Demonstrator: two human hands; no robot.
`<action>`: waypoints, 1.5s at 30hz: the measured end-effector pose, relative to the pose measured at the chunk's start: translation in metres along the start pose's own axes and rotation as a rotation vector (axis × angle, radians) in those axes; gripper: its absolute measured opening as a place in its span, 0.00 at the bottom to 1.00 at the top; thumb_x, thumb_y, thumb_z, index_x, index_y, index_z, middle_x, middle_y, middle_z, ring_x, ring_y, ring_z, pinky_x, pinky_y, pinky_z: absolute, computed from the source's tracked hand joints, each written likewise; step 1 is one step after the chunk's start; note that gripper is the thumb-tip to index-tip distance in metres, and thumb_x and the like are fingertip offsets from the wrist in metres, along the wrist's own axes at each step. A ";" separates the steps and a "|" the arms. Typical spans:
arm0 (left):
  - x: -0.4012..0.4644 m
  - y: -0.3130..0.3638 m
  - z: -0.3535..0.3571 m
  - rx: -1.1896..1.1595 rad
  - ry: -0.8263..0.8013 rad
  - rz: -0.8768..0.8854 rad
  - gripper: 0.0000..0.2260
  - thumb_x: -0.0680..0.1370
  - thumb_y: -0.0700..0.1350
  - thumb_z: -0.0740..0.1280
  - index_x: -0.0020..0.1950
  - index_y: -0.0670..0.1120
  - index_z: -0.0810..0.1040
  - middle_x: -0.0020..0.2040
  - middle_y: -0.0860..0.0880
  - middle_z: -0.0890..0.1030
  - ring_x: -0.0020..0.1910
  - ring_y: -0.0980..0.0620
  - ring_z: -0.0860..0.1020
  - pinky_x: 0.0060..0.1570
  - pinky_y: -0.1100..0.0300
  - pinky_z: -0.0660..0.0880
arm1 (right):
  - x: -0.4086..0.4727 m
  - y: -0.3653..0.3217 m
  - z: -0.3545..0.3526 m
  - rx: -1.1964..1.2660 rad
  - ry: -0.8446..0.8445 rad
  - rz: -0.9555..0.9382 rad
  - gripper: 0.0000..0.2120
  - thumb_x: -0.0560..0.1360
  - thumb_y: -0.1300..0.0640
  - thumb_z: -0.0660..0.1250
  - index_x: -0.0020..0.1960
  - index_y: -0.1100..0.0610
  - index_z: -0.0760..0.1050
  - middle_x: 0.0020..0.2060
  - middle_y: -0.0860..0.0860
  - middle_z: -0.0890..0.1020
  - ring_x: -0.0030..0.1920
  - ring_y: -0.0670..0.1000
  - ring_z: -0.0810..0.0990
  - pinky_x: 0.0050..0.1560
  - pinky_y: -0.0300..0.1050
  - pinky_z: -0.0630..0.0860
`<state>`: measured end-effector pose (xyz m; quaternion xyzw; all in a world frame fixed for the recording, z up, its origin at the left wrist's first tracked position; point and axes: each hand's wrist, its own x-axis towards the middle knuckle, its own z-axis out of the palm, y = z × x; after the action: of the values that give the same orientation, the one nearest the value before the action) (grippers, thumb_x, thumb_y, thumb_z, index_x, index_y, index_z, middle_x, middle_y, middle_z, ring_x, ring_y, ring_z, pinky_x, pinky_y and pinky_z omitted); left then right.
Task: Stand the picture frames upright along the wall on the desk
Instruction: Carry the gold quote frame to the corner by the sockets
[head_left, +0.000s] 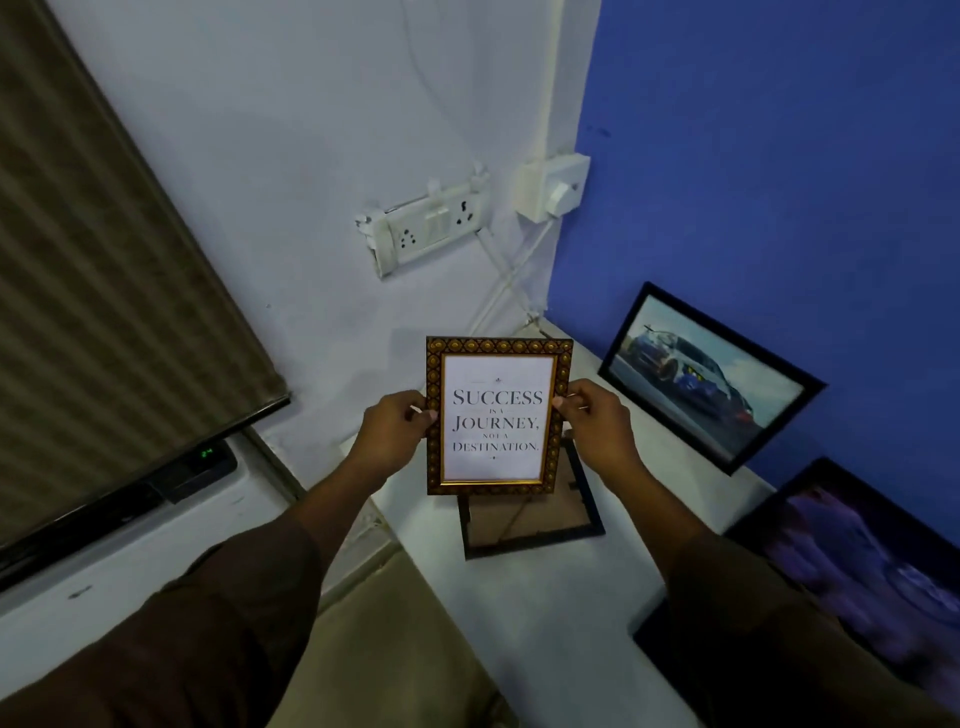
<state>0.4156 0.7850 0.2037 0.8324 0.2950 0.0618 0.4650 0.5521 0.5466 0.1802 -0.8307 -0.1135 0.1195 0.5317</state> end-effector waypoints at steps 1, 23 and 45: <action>0.011 -0.001 0.001 0.002 0.002 -0.003 0.06 0.80 0.46 0.68 0.50 0.44 0.82 0.45 0.44 0.85 0.42 0.50 0.84 0.48 0.55 0.80 | 0.011 0.001 0.002 -0.010 -0.002 -0.005 0.03 0.78 0.52 0.69 0.47 0.50 0.80 0.38 0.49 0.85 0.44 0.52 0.85 0.49 0.59 0.83; 0.235 -0.040 0.043 0.118 -0.131 0.013 0.07 0.77 0.41 0.72 0.42 0.37 0.84 0.41 0.41 0.86 0.42 0.43 0.84 0.47 0.50 0.81 | 0.239 0.029 0.080 -0.358 -0.012 0.006 0.12 0.80 0.63 0.63 0.46 0.71 0.80 0.43 0.63 0.84 0.44 0.61 0.83 0.39 0.43 0.71; 0.260 -0.055 0.080 0.100 0.097 -0.100 0.11 0.76 0.41 0.71 0.57 0.40 0.83 0.54 0.42 0.86 0.51 0.44 0.84 0.55 0.54 0.79 | 0.271 0.031 0.091 -0.282 -0.150 0.032 0.25 0.81 0.60 0.65 0.76 0.63 0.65 0.71 0.60 0.74 0.70 0.58 0.74 0.67 0.39 0.66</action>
<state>0.6345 0.8901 0.0696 0.8349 0.3611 0.0639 0.4103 0.7812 0.6976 0.0939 -0.8876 -0.1553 0.1725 0.3979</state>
